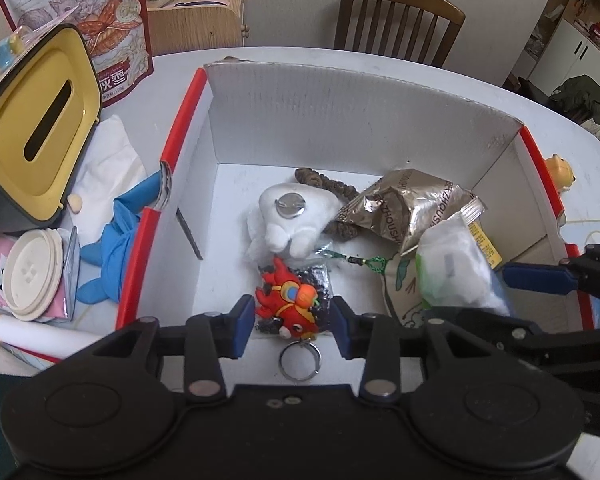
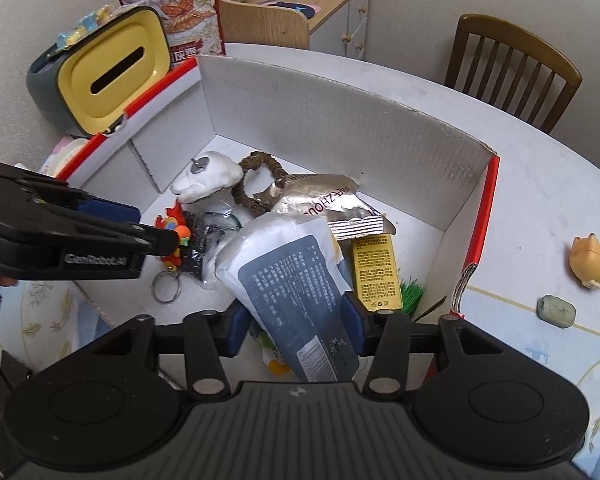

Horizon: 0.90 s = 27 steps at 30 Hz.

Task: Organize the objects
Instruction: 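Lower the bag and keychain into the box and open both grippers, then withdraw both grippers from the box toward the eraser and orange plush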

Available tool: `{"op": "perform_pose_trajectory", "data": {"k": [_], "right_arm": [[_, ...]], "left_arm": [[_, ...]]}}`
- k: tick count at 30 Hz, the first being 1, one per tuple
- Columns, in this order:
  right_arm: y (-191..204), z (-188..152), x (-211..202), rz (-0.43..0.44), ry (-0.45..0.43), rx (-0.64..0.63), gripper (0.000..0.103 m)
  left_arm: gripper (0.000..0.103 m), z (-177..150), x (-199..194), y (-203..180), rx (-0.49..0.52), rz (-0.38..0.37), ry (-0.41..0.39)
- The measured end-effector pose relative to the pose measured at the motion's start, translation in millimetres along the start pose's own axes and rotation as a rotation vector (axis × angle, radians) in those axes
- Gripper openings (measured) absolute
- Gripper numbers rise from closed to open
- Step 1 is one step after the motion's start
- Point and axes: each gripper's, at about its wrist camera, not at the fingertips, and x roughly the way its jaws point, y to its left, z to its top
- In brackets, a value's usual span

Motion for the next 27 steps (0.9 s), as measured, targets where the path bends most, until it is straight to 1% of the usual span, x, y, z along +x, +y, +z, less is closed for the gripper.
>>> {"op": "perform_pose_trajectory", "data": {"k": [2, 6, 12, 14, 16, 19, 22, 25, 27], "right_arm": [[1, 0, -5, 0.011, -0.006, -0.005, 0.057], [2, -1, -16, 0.029, -0.013, -0.003, 0.057], [-1, -6, -34, 0.045, -0.031, 0.010, 0.058], [-3, -7, -43, 0.049, -0.043, 0.013, 0.058], [-4, -9, -51, 0.051, -0.058, 0.017, 0.061], [-6, -11, -66, 0.055, -0.083, 0.025, 0.062], [-9, -15, -81, 0.058, -0.107, 0.031, 0.062], [-12, -19, -96, 0.061, -0.130, 0.033, 0.066], [-15, -22, -105, 0.068, -0.146, 0.032, 0.068]], "left_arm": [[0.042, -1, -2, -1, -0.001, -0.002, -0.004], [0.052, -2, -9, -5, 0.001, 0.000, -0.020], [0.058, -5, -25, -12, 0.007, -0.006, -0.045], [0.061, -7, -31, -15, 0.016, -0.005, -0.057], [0.062, -8, -38, -18, 0.025, -0.008, -0.070], [0.064, -10, -50, -25, 0.042, -0.012, -0.093], [0.071, -11, -62, -31, 0.054, -0.018, -0.115], [0.074, -13, -73, -38, 0.064, -0.015, -0.136], [0.079, -13, -79, -42, 0.068, -0.016, -0.149]]}}
